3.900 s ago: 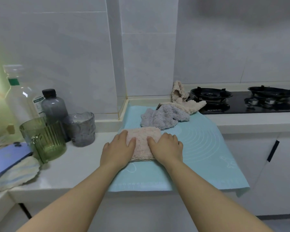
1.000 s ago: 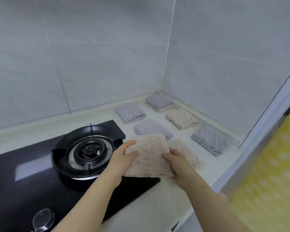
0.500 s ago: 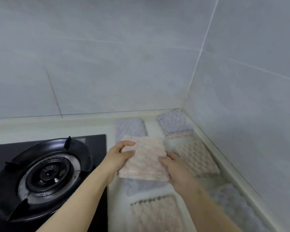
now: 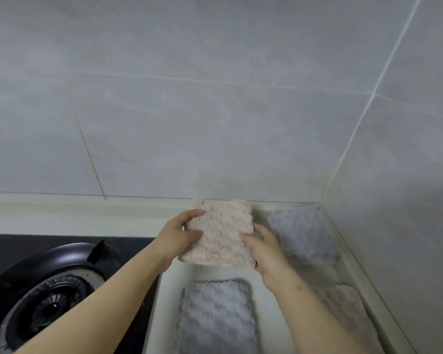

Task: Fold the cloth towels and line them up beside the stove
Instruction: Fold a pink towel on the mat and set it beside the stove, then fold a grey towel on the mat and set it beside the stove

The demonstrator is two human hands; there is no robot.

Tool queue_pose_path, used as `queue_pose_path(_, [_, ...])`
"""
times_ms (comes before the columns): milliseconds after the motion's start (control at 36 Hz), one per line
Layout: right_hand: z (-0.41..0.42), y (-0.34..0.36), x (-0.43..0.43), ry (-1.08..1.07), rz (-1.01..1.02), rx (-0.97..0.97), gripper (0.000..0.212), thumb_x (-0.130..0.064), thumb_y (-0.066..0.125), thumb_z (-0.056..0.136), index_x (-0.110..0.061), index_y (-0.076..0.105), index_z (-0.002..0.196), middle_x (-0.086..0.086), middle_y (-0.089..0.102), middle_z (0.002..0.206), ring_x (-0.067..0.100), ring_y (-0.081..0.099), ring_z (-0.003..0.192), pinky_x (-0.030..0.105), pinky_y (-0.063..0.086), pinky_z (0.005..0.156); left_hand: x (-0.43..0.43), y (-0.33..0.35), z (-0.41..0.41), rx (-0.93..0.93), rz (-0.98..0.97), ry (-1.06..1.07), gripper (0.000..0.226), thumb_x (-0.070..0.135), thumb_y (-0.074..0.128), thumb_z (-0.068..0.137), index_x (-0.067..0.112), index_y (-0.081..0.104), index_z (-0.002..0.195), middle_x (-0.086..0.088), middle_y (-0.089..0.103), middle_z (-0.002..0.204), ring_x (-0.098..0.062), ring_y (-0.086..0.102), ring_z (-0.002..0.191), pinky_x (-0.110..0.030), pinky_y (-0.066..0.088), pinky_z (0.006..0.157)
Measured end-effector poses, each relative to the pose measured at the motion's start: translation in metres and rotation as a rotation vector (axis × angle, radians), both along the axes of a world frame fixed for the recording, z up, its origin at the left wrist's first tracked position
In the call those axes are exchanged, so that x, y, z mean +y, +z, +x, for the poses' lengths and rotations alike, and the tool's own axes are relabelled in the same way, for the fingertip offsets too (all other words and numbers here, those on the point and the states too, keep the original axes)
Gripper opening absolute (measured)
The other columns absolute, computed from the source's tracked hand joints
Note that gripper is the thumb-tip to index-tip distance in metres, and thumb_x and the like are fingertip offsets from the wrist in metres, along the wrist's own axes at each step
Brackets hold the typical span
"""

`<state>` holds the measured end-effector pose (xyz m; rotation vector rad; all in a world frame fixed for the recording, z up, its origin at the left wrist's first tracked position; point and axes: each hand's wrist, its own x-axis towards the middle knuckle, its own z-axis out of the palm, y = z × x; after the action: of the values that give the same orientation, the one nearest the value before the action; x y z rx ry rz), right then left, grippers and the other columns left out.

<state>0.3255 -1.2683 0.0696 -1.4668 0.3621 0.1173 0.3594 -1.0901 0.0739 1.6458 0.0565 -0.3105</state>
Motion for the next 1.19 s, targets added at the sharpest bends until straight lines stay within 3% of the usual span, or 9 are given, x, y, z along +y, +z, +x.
queue_pose_path(56, [0.017, -0.003, 0.001, 0.009, -0.013, 0.009, 0.022, -0.012, 0.053, 0.092, -0.021, 0.052, 0.112, 0.001, 0.063, 0.107, 0.019, 0.061, 0.099, 0.033, 0.050, 0.083, -0.001, -0.005, 0.013, 0.004, 0.034, -0.003, 0.038, -0.003, 0.052, 0.089, 0.032, 0.058, 0.104, -0.004, 0.054, 0.119, -0.024, 0.061, 0.095, -0.041, 0.052, 0.085])
queue_pose_path(167, [0.041, -0.013, 0.004, 0.002, -0.018, 0.027, 0.015, -0.008, 0.051, 0.093, -0.017, 0.054, 0.105, -0.005, 0.062, 0.088, 0.008, 0.059, 0.077, 0.019, 0.046, 0.054, 0.001, -0.015, 0.034, 0.016, 0.070, 0.026, 0.039, -0.002, 0.054, 0.088, 0.034, 0.059, 0.102, -0.008, 0.056, 0.114, -0.028, 0.058, 0.088, -0.056, 0.047, 0.088])
queue_pose_path(278, [0.053, -0.023, 0.008, -0.015, -0.044, 0.057, 0.014, -0.007, 0.052, 0.092, -0.018, 0.056, 0.100, -0.002, 0.063, 0.089, 0.011, 0.059, 0.078, 0.022, 0.048, 0.059, 0.003, -0.028, 0.047, 0.021, 0.135, 0.029, 0.038, 0.001, 0.055, 0.089, 0.031, 0.057, 0.111, -0.015, 0.054, 0.115, -0.018, 0.052, 0.063, -0.029, 0.047, 0.053])
queue_pose_path(556, [0.054, -0.039, 0.011, -0.046, -0.068, 0.086, 0.017, -0.005, 0.053, 0.091, -0.016, 0.055, 0.103, -0.005, 0.060, 0.086, 0.009, 0.057, 0.075, 0.021, 0.045, 0.064, 0.002, -0.046, 0.056, 0.059, 0.207, -0.016, 0.040, 0.001, 0.052, 0.091, 0.026, 0.053, 0.123, -0.004, 0.045, 0.088, -0.011, 0.039, 0.048, -0.015, 0.034, 0.038])
queue_pose_path(611, [0.053, -0.040, 0.012, -0.058, -0.158, 0.066, 0.026, -0.007, 0.055, 0.090, -0.016, 0.053, 0.115, -0.004, 0.062, 0.094, 0.010, 0.058, 0.078, 0.023, 0.047, 0.068, 0.001, -0.050, 0.056, 0.047, 0.277, -0.015, 0.041, 0.002, 0.051, 0.090, 0.026, 0.053, 0.124, -0.004, 0.050, 0.089, -0.008, 0.045, 0.048, -0.016, 0.039, 0.043])
queue_pose_path(667, [0.051, -0.041, 0.013, -0.055, -0.439, -0.026, 0.040, -0.014, 0.052, 0.093, -0.016, 0.044, 0.132, -0.005, 0.059, 0.108, 0.008, 0.057, 0.081, 0.017, 0.046, 0.068, 0.003, -0.058, 0.059, -0.117, 0.568, -0.036, 0.041, 0.012, 0.051, 0.090, 0.029, 0.050, 0.127, -0.008, 0.049, 0.123, -0.014, 0.060, 0.087, -0.026, 0.049, 0.076])
queue_pose_path(778, [0.045, -0.039, 0.017, 0.100, -1.186, -0.309, 0.050, -0.035, 0.024, 0.098, -0.023, 0.026, 0.146, -0.001, 0.026, 0.153, 0.018, 0.025, 0.140, 0.031, 0.024, 0.111, 0.004, -0.066, 0.051, -0.500, 0.929, -0.042, 0.063, 0.047, 0.021, 0.080, 0.029, 0.046, 0.134, -0.009, 0.021, 0.154, -0.037, 0.027, 0.135, -0.043, 0.024, 0.110])
queue_pose_path(861, [0.051, -0.047, 0.025, 0.291, -1.287, -0.282, 0.075, -0.047, -0.004, 0.082, -0.021, 0.021, 0.148, -0.001, 0.008, 0.158, 0.016, 0.002, 0.146, 0.033, 0.010, 0.116, -0.004, -0.074, 0.047, -0.557, 0.944, -0.169, 0.079, 0.056, 0.003, 0.075, 0.029, 0.038, 0.140, 0.000, 0.016, 0.156, -0.026, 0.008, 0.145, -0.043, 0.013, 0.118])
queue_pose_path(1194, [0.076, -0.082, 0.020, 0.435, -1.219, -0.040, 0.052, -0.035, 0.018, 0.101, -0.022, 0.006, 0.150, -0.008, 0.002, 0.158, 0.009, -0.005, 0.145, 0.035, -0.002, 0.117, -0.016, -0.101, 0.054, -0.370, 1.203, -0.294, 0.095, 0.056, -0.024, 0.064, 0.027, 0.005, 0.149, 0.010, -0.002, 0.157, -0.008, -0.010, 0.144, -0.038, -0.010, 0.115])
